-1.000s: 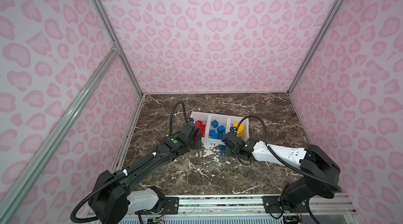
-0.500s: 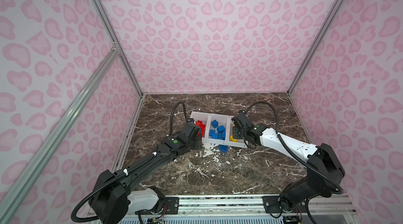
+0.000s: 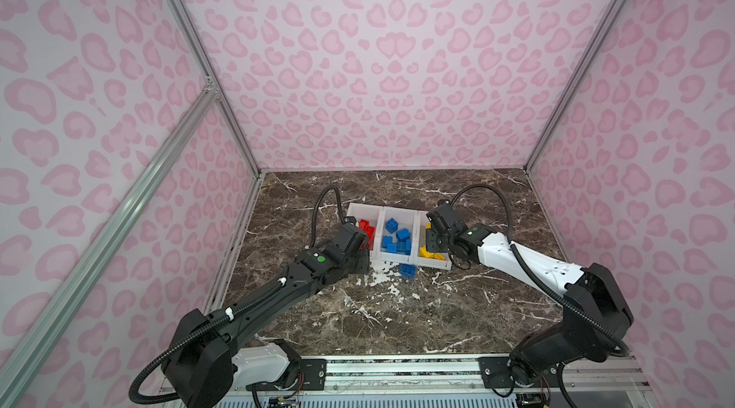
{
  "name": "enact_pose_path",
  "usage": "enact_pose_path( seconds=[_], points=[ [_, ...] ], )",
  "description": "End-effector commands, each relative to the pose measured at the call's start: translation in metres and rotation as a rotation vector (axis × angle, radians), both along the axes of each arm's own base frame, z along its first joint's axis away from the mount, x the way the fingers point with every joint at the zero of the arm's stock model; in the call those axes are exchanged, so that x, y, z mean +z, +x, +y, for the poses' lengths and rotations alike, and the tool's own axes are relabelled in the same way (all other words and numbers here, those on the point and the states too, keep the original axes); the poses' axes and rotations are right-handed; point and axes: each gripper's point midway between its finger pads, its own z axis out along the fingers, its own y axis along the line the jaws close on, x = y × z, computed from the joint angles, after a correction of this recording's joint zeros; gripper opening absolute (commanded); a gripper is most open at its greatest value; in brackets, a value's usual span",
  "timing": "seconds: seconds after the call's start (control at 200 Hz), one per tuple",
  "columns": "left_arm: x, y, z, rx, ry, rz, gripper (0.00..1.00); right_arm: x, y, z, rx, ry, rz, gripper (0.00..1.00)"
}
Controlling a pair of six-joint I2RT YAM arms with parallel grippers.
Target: Sort the legos into containers by color
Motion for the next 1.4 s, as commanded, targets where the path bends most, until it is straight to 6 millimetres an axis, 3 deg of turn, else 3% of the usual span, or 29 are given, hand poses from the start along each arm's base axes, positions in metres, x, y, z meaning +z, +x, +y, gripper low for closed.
enact_pose_path(
  seconds=[0.0, 0.525, 1.395],
  points=[
    [0.000, 0.000, -0.001, -0.002, -0.006, -0.003, 0.61, 0.000, -0.003, -0.004, -0.013, -0.007, 0.000, 0.61],
    [-0.003, -0.003, -0.019, -0.045, -0.008, 0.001, 0.61, 0.003, -0.009, -0.010, -0.023, 0.001, -0.008, 0.59],
    [-0.045, -0.013, -0.121, -0.302, 0.067, 0.074, 0.61, 0.005, -0.029, -0.041, -0.076, 0.021, -0.017, 0.59]
  ],
)
